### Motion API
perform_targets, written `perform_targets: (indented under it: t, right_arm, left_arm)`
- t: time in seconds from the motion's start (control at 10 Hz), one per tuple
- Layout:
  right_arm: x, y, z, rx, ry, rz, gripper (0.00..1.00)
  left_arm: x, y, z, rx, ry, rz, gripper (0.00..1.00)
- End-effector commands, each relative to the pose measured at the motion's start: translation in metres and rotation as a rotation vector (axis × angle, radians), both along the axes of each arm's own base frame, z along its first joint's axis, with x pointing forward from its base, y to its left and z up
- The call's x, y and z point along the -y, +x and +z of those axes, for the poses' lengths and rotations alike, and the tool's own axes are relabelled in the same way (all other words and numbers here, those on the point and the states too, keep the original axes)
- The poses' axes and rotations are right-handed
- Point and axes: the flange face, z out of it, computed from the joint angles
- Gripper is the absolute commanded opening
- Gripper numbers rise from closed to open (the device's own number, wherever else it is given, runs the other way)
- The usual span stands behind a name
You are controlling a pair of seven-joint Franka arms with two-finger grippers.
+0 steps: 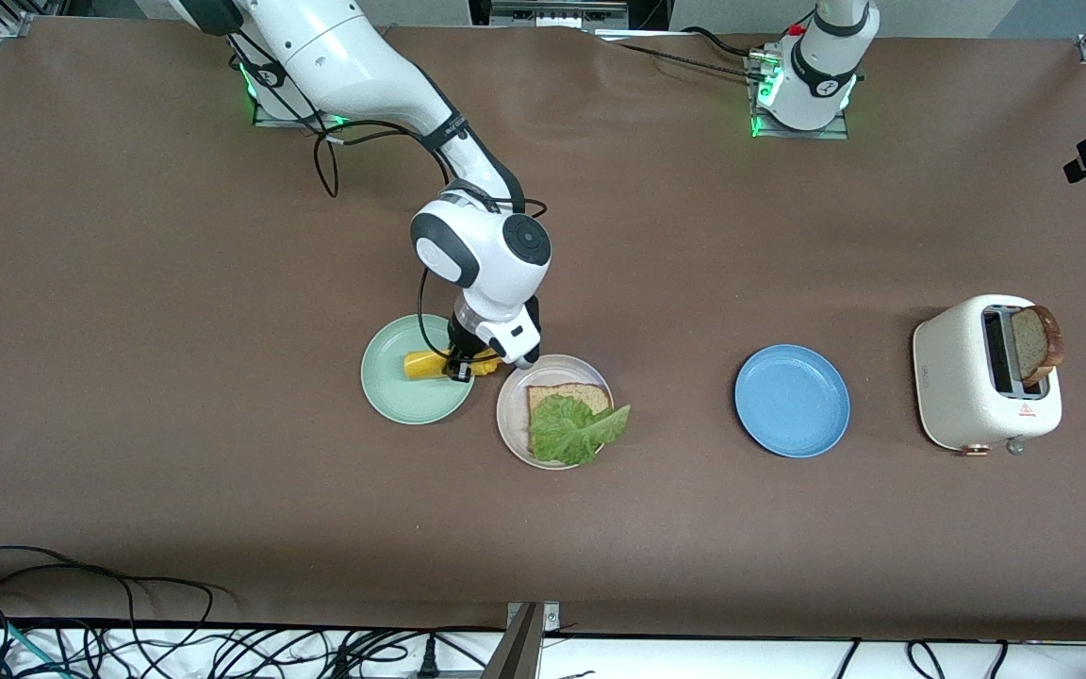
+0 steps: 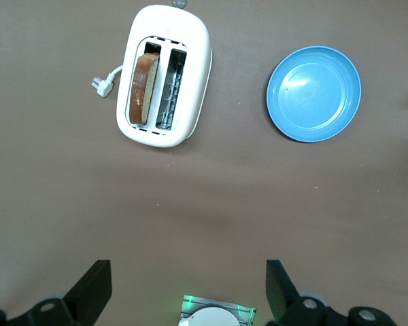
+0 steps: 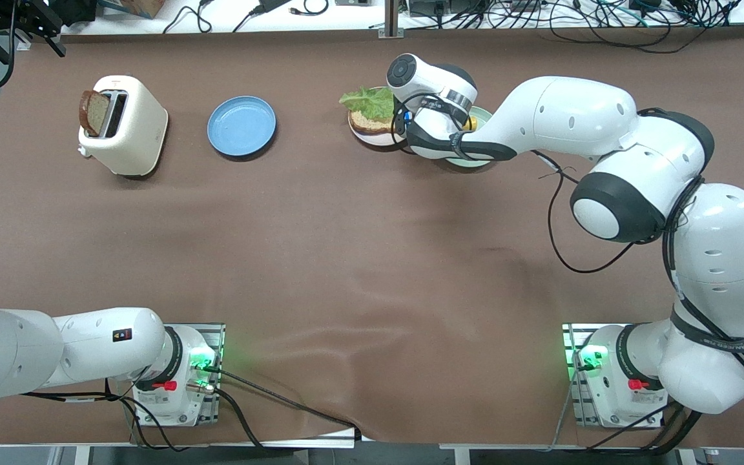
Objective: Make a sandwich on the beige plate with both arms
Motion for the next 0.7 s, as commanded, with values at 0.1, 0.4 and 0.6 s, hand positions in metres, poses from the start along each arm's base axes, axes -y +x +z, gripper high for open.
perform_targets:
  t: [0.1, 0.4, 0.6]
  right_arm:
    - [-0.007, 0.003, -0.005, 0.028, -0.067, 0.019, 0.00]
    - [-0.009, 0.000, -0.012, 0.019, -0.086, 0.034, 0.00]
    - [-0.011, -0.001, -0.011, 0.018, -0.083, 0.033, 0.00]
  left_arm:
    - [0.001, 0.004, 0.000, -0.003, -0.025, -0.011, 1.00]
    - [-0.012, 0.032, -0.028, -0.046, -0.021, 0.004, 1.00]
    - [-0.034, 0.051, -0.048, -0.078, -0.026, 0.036, 1.00]
